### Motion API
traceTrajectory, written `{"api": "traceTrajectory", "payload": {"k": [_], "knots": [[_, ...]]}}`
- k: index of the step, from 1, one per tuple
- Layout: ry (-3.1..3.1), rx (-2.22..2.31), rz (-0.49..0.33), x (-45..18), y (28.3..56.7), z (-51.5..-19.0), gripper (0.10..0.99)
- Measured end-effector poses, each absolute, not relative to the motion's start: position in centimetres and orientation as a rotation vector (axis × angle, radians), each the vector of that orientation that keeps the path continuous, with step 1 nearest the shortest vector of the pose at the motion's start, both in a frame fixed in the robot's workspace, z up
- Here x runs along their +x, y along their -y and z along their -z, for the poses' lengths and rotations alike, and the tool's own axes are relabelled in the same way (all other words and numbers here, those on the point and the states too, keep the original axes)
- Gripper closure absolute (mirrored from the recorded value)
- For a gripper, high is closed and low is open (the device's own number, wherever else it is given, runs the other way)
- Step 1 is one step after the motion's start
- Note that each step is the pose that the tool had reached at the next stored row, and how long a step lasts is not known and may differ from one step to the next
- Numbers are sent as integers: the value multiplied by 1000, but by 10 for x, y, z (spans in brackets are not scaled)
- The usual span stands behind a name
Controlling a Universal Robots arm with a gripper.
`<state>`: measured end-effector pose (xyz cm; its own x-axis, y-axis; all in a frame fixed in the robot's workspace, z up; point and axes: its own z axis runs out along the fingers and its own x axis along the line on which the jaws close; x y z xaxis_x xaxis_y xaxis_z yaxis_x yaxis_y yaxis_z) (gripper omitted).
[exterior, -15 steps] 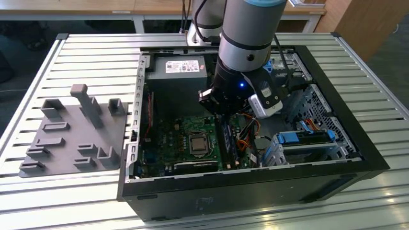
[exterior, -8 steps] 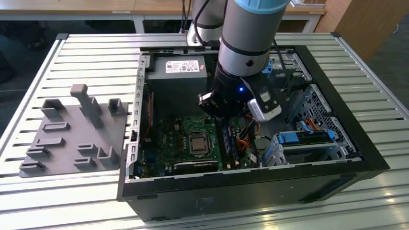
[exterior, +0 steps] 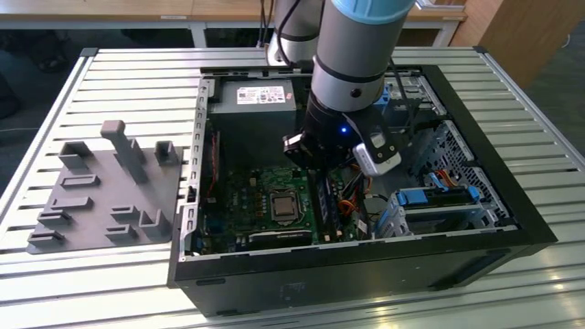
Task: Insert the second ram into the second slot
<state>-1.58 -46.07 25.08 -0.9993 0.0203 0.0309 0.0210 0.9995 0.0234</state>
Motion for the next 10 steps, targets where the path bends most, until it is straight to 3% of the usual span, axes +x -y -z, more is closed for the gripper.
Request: {"api": "traceTrajectory", "payload": {"k": [10], "knots": [[3108,-119,38,-16,463,-237,949]]}}
